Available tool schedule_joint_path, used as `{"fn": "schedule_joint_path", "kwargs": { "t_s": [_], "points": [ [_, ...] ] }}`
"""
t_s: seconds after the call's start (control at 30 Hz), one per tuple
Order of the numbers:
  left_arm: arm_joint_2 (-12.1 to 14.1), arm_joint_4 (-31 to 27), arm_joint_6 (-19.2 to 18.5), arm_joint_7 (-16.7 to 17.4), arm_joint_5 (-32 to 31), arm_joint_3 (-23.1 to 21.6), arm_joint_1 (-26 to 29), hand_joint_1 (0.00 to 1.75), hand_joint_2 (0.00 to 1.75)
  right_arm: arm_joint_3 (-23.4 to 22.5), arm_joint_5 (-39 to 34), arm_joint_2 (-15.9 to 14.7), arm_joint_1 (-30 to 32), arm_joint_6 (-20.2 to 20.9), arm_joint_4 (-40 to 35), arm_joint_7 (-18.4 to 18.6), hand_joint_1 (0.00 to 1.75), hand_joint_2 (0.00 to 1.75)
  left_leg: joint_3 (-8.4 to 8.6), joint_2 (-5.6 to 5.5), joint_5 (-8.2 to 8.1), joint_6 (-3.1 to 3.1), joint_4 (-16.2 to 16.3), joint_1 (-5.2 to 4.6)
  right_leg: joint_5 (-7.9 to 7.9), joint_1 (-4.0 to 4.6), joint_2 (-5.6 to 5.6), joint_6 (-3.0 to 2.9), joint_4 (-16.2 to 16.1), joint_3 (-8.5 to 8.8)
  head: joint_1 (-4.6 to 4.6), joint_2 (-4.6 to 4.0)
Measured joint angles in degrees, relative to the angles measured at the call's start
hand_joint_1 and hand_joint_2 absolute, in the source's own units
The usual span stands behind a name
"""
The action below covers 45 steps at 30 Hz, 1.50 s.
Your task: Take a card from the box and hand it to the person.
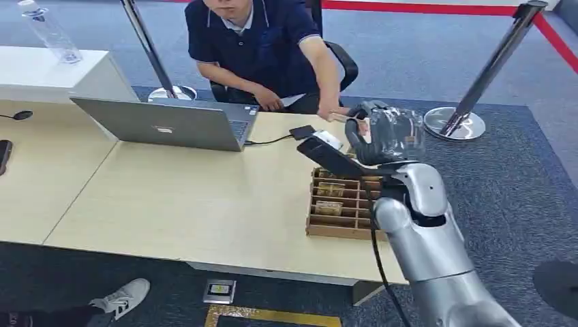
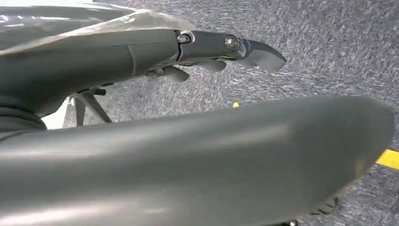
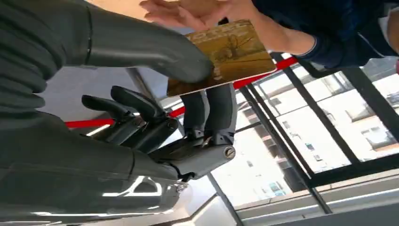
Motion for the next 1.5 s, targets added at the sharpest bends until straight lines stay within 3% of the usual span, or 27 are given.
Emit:
{"fn": "schedule_joint_path", "kwargs": {
  "t_s": [0.4, 0.87, 0.9, 0.93, 0.97, 1.0, 1.2, 1.23, 1.37, 1.5],
  "points": [
    [-0.15, 0.04, 0.52, 0.33, 0.79, -0.02, -0.09, 0.00, 0.00, -0.09, -0.18, 4.33, -9.73, -2.36, 16.66, 0.46, 1.75, 1.75, -0.02, -0.01, 0.00, 0.00, 0.00, 0.00, 0.01, 0.00, 0.00, -0.02, 0.01, -0.02, 0.00, 0.00],
    [0.22, 0.04, 0.39, 0.07, -0.09, -0.02, -0.09, 0.00, 0.00, -0.09, -0.44, 6.62, -10.31, -3.25, 22.35, 0.44, 1.75, 1.75, -0.02, -0.01, 0.00, 0.00, 0.00, 0.00, 0.02, 0.00, 0.00, -0.02, 0.00, -0.03, 0.00, 0.00],
    [0.26, 0.04, 0.39, 0.07, -0.13, -0.02, -0.09, 0.00, 0.00, -0.09, -0.52, 6.62, -10.22, -3.32, 22.35, 0.52, 1.55, 1.75, -0.02, -0.01, 0.00, 0.00, 0.00, 0.00, 0.02, 0.00, 0.00, -0.02, 0.00, -0.03, 0.00, 0.00],
    [0.26, 0.04, 0.39, 0.07, -0.22, -0.02, -0.09, 0.00, 0.00, -0.09, -0.57, 6.60, -10.11, -3.32, 22.33, 0.52, 0.23, 1.75, -0.02, -0.01, 0.00, 0.00, 0.01, 0.00, 0.02, 0.00, 0.00, -0.02, 0.00, -0.03, 0.00, 0.00],
    [0.28, 0.04, 0.42, 0.13, -0.24, -0.04, -0.09, 0.00, 0.00, -0.11, -0.72, 6.60, -9.97, -3.32, 22.31, 0.52, 0.23, 1.75, -0.03, -0.01, 0.00, 0.00, 0.01, 0.00, 0.02, 0.00, 0.00, -0.02, 0.00, -0.04, 0.00, 0.00],
    [0.28, 0.04, 0.44, 0.17, -0.24, -0.04, -0.09, 0.00, 0.00, -0.11, -0.92, 6.60, -9.84, -3.32, 22.29, 0.52, 0.00, 1.75, -0.03, -0.01, 0.00, 0.00, 0.01, 0.00, 0.02, 0.00, 0.00, -0.02, 0.00, -0.05, 0.00, 0.00],
    [0.28, 0.04, 0.44, 0.42, -0.13, -0.07, -0.08, 0.00, 0.00, -0.96, -4.24, 6.34, -6.73, -3.30, 19.35, -0.92, 0.00, 1.75, -0.03, -0.01, 0.00, 0.00, 0.00, 0.00, 0.01, 0.00, 0.00, -0.02, -0.03, -0.06, 0.00, 0.00],
    [0.28, 0.04, 0.41, 0.44, -0.04, -0.07, -0.06, 0.00, 0.00, -1.29, -5.23, 6.16, -5.11, -3.32, 17.64, -1.62, 0.00, 0.00, -0.04, -0.01, 0.00, 0.00, 0.00, 0.01, 0.01, 0.01, 0.00, -0.02, -0.03, -0.06, 0.00, 0.00],
    [0.26, 0.04, 0.46, 1.11, 0.94, -0.04, 0.03, 0.00, 0.00, -1.88, -10.15, 4.77, 5.89, -1.23, 4.00, -4.61, 0.00, 0.00, -0.07, -0.05, -0.03, 0.04, 0.00, 0.01, -0.01, 0.01, 0.00, 0.00, -0.08, -0.07, 0.02, 0.00],
    [0.20, 0.07, 0.57, 1.22, 1.57, -0.04, 0.17, 0.00, 0.00, -1.97, -13.04, 2.89, 16.12, -0.11, -9.61, -5.35, 0.00, 0.00, -0.17, -0.09, -0.08, 0.02, 0.00, 0.00, -0.02, 0.00, 0.00, 0.01, -0.11, -0.20, 0.02, 0.00]
  ]
}}
